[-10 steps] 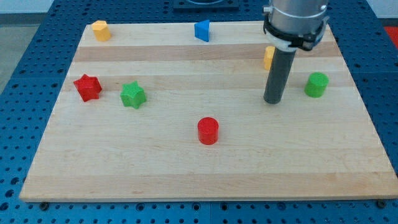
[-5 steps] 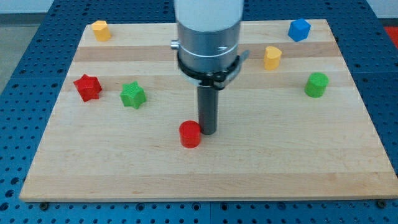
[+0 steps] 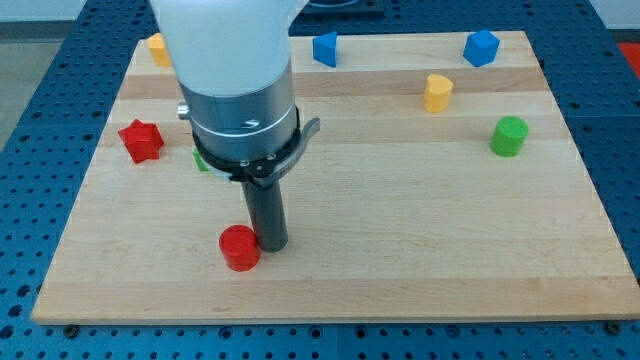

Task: Move the red circle to the bottom left corner

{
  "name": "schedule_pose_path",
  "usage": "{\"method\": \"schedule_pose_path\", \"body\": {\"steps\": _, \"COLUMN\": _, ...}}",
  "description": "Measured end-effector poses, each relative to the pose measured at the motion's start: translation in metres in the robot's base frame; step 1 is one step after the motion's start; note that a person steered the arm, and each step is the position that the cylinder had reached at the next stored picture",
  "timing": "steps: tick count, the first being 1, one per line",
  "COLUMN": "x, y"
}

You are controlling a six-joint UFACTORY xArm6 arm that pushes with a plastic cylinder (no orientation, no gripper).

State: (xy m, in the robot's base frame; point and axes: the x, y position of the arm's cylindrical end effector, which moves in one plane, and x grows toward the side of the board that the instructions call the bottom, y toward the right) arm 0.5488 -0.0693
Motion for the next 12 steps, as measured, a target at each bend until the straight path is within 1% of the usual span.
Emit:
{"method": "schedule_pose_path", "body": {"steps": 2, "x": 0.017, "y": -0.009}}
{"method": "schedule_pose_path", "body": {"steps": 5, "x": 0.034, "y": -0.056}}
{"method": "schedule_pose_path", "body": {"steps": 6, "x": 0.04, "y": -0.057}}
{"method": "schedule_pose_path", "body": {"steps": 9, "x": 0.041, "y": -0.068}}
{"method": "schedule_pose_path", "body": {"steps": 11, "x": 0.03, "y": -0.067}}
{"method": "schedule_pose_path", "body": {"steps": 12, "x": 0.03, "y": -0.089}}
